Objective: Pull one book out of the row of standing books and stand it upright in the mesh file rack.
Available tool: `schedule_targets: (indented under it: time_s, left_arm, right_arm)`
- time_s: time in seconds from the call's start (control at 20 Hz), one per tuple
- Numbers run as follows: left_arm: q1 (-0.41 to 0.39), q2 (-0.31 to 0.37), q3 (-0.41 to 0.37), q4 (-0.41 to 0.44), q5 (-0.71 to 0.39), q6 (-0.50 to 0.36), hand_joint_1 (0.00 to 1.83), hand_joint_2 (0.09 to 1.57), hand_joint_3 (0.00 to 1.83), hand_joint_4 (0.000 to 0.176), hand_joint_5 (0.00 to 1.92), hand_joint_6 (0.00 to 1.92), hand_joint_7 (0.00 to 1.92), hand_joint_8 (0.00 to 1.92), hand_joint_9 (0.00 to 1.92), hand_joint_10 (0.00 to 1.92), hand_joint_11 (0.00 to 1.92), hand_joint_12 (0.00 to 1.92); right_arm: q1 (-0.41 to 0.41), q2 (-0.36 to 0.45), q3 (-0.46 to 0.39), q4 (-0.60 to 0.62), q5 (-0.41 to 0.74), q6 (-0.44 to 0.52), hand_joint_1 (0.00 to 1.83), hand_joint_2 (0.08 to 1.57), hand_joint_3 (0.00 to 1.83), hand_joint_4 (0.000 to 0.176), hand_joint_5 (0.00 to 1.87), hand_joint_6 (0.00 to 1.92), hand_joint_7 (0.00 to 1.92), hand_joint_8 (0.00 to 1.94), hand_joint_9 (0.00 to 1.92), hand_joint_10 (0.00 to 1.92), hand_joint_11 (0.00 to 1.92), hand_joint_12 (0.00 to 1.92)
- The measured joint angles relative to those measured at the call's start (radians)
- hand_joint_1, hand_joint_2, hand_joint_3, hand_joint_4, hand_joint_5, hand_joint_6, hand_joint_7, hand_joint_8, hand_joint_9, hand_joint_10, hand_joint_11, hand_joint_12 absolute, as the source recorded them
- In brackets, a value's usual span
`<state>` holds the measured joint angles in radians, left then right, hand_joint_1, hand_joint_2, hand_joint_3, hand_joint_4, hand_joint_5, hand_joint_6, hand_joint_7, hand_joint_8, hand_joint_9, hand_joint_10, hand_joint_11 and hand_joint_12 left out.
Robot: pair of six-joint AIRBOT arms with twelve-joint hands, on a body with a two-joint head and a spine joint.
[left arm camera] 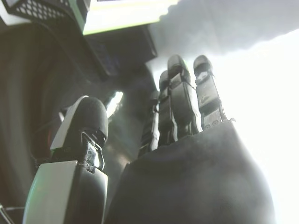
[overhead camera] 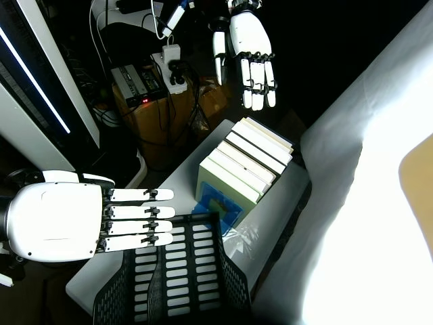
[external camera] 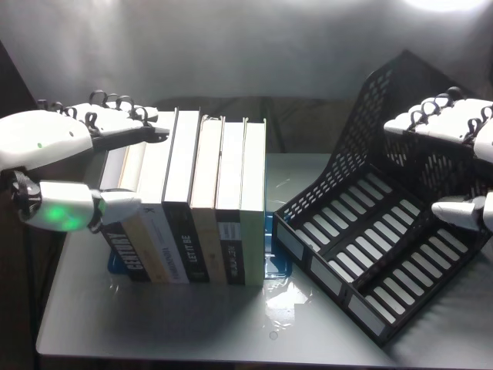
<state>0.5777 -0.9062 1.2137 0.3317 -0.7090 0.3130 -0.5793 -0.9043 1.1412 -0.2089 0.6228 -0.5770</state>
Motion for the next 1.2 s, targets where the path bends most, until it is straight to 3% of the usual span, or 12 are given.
schedule_targets:
  time_s: [0.1,0.25,0.35,0.4,0.45,0.55,0.65,0.8,0.85,1.1,1.15,1.2]
  left_arm:
    - [-0.005,-0.003,0.006,0.002,0.001,0.0,0.27,1.33,0.0,0.012,0.13,0.03,0.0,0.0,0.0,0.0,0.0,0.0]
    - [-0.013,-0.008,0.009,0.011,0.027,0.0,0.21,1.33,0.0,0.022,0.08,0.01,0.0,0.0,0.0,0.0,0.0,0.0]
    - [-0.027,-0.02,0.014,0.036,0.046,0.001,0.14,1.33,0.0,0.015,0.08,0.0,0.0,0.0,0.0,0.0,0.0,0.0]
    - [-0.044,-0.025,0.014,0.057,0.063,0.001,0.11,1.32,0.0,0.009,0.08,0.0,0.0,0.0,0.0,0.0,0.0,0.0]
    - [-0.063,-0.03,0.02,0.089,0.077,0.0,0.07,1.31,0.0,0.023,0.08,0.0,0.0,0.0,0.0,0.0,0.0,0.0]
    - [-0.112,-0.045,0.032,0.139,0.132,-0.001,0.04,1.29,0.0,0.013,0.13,0.02,0.0,0.0,0.0,0.0,0.0,0.0]
    - [-0.154,-0.059,0.039,0.19,0.185,0.0,0.0,1.26,0.0,0.032,0.15,0.03,0.0,0.0,0.0,0.0,0.0,0.0]
    - [-0.186,-0.089,0.054,0.239,0.241,0.0,0.0,1.25,0.0,0.037,0.16,0.03,0.0,0.0,0.0,0.0,0.0,0.0]
    - [-0.188,-0.1,0.064,0.237,0.26,-0.001,0.0,1.23,0.0,0.049,0.15,0.02,0.0,0.0,0.0,0.0,0.0,0.0]
    - [-0.188,-0.149,0.108,0.237,0.344,0.0,0.06,1.24,0.0,0.043,0.33,0.03,0.0,0.0,0.0,0.0,0.0,0.0]
    - [-0.187,-0.156,0.111,0.236,0.358,0.0,0.08,1.23,0.0,0.052,0.36,0.04,0.0,0.0,0.0,0.0,0.0,0.0]
    - [-0.187,-0.161,0.113,0.236,0.365,0.0,0.07,1.22,0.0,0.049,0.39,0.02,0.0,0.0,0.0,0.0,0.0,0.0]
  right_arm:
    - [-0.006,-0.002,0.0,0.005,0.007,0.0,0.57,1.33,0.01,0.0,0.0,0.0,0.0,0.0,0.0,0.0,0.0,0.0]
    - [-0.012,-0.008,0.009,0.008,-0.003,-0.001,0.49,1.32,0.0,0.0,0.0,0.0,0.0,0.0,0.0,0.0,0.0,0.0]
    - [-0.012,-0.012,0.01,0.009,0.005,-0.001,0.46,1.32,0.0,0.0,0.0,0.0,0.0,0.0,0.0,0.0,0.0,0.0]
    - [-0.013,-0.014,0.01,0.01,0.005,-0.001,0.48,1.32,0.0,0.0,0.0,0.0,0.0,0.0,0.0,0.0,0.0,0.0]
    - [-0.017,-0.015,0.01,0.011,0.008,-0.001,0.46,1.32,0.0,0.0,0.0,0.0,0.0,0.0,0.0,0.0,0.0,0.0]
    - [-0.024,-0.021,0.012,0.016,0.009,-0.001,0.45,1.32,0.0,0.0,0.0,0.0,0.0,0.0,0.0,0.0,0.0,0.0]
    - [-0.024,-0.021,0.012,0.023,0.007,-0.001,0.45,1.32,0.0,0.0,0.0,0.0,0.0,0.0,0.0,0.0,0.0,0.0]
    - [-0.024,-0.026,0.019,0.036,0.02,-0.001,0.45,1.33,0.01,0.0,0.0,0.0,0.0,0.0,0.0,0.0,0.0,0.0]
    - [-0.032,-0.027,0.019,0.041,0.024,-0.001,0.46,1.33,0.01,0.0,0.0,0.0,0.0,0.0,0.0,0.0,0.0,0.0]
    - [-0.038,-0.034,0.019,0.053,0.026,-0.001,0.44,1.33,0.0,0.0,0.0,0.0,0.0,0.0,0.0,0.0,0.0,0.0]
    - [-0.043,-0.034,0.019,0.058,0.031,-0.001,0.47,1.33,0.0,0.0,0.0,0.0,0.0,0.0,0.0,0.0,0.0,0.0]
    - [-0.044,-0.034,0.021,0.058,0.031,-0.001,0.48,1.33,0.0,0.0,0.0,0.0,0.0,0.0,0.0,0.0,0.0,0.0]
